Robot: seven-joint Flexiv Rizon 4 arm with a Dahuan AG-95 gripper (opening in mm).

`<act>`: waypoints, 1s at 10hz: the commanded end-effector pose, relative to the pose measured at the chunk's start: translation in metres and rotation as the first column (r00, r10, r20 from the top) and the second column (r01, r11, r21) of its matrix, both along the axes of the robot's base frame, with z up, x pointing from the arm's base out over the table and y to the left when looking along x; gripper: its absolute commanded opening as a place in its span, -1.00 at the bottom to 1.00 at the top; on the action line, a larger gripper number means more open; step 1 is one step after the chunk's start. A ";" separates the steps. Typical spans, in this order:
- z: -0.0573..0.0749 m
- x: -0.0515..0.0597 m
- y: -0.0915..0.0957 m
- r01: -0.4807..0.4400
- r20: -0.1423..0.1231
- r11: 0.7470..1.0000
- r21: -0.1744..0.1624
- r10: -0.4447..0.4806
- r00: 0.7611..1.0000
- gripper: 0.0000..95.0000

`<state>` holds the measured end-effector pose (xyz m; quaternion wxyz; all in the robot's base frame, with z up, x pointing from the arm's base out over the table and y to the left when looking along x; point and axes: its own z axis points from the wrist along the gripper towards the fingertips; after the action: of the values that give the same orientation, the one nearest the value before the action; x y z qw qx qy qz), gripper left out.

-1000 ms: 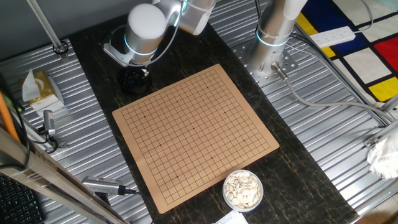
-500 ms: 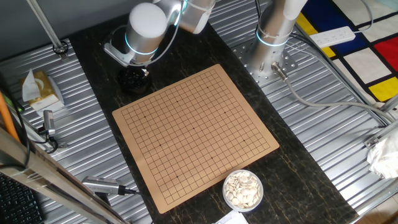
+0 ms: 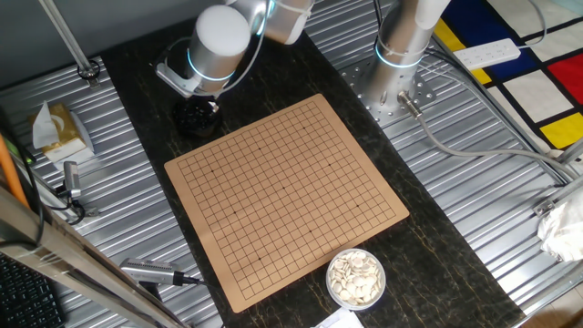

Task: Play the first move as black on the 3-4 point in the upper right corner of the Go board

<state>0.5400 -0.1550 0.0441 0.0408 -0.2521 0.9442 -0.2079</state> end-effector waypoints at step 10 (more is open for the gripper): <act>0.012 -0.002 0.004 -0.081 0.022 0.994 0.071 0.080 0.997 -0.20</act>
<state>0.5359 -0.1510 0.0583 0.0588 -0.2771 0.9418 -0.1810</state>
